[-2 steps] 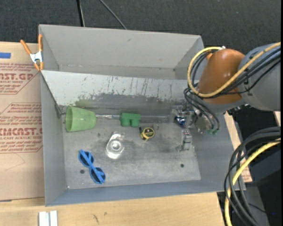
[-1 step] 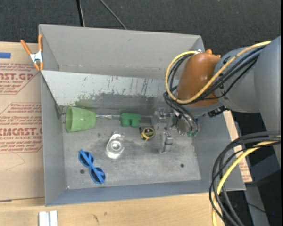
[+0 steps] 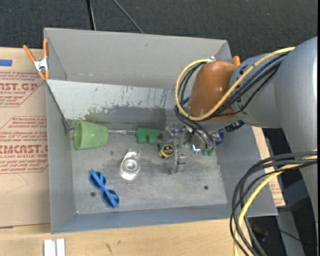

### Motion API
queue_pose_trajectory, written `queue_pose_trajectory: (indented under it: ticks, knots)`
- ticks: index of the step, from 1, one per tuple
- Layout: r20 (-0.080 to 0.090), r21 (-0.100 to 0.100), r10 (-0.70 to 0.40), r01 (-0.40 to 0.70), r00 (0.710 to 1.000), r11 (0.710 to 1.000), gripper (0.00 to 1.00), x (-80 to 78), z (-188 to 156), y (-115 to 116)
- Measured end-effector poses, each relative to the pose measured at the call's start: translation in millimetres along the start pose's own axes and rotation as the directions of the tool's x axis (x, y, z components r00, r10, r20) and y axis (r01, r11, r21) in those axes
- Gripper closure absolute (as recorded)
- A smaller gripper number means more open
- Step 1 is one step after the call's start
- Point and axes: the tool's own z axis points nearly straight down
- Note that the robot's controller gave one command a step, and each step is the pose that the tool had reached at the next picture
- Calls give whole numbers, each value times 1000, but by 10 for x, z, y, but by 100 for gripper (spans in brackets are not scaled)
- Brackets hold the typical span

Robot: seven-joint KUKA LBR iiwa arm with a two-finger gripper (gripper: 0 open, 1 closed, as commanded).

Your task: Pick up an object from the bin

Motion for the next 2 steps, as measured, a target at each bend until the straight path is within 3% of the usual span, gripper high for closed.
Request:
queue_pose_trajectory:
  ticks: [1,2]
  knots:
    - [1,2,2,-2,1000,1000,100,-4,-14,-19]
    - [8,4,-74,74,997,997,100,288,-1405,-47]
